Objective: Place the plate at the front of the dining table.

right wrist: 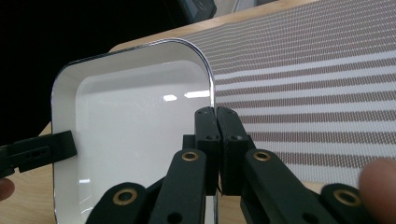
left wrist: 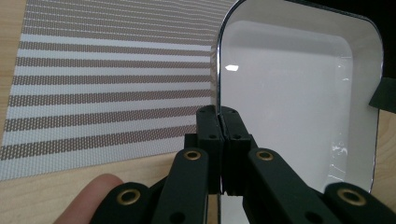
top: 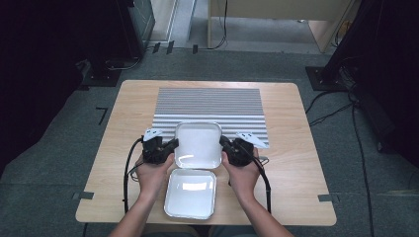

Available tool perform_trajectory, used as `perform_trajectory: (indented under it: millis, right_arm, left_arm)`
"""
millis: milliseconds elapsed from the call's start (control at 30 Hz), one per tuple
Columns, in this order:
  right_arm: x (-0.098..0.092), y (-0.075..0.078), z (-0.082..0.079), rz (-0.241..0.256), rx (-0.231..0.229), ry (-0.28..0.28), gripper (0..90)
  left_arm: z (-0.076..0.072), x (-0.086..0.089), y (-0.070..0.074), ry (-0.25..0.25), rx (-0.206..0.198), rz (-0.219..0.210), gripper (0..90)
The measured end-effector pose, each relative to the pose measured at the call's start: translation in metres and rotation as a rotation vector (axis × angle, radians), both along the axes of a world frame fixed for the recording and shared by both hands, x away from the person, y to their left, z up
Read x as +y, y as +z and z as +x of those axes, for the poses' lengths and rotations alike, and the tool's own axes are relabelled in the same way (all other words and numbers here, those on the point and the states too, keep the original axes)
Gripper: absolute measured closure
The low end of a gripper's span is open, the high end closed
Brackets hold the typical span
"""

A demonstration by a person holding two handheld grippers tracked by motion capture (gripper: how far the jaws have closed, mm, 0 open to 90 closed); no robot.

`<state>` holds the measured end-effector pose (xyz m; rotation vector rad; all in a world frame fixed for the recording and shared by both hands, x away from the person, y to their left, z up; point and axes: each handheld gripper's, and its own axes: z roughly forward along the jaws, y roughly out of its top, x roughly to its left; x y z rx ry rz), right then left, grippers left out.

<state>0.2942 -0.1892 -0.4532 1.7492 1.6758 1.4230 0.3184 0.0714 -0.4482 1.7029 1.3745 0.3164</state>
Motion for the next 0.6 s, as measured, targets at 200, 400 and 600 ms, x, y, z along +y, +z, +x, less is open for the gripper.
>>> perform_trajectory:
  millis: [200, 400, 600]
  right_arm:
    - [-0.002, 0.005, 0.016, -0.020, -0.006, -0.004, 89.8]
    - [-0.004, 0.008, 0.030, -0.038, -0.017, -0.008, 89.8]
    - [-0.005, 0.013, 0.045, -0.060, -0.032, -0.008, 89.8]
  left_arm:
    - [0.017, -0.004, 0.000, 0.009, 0.014, -0.019, 89.8]
    - [0.032, -0.006, 0.002, 0.015, 0.019, -0.032, 89.9]
    - [0.047, -0.009, 0.002, 0.021, 0.027, -0.047, 89.9]
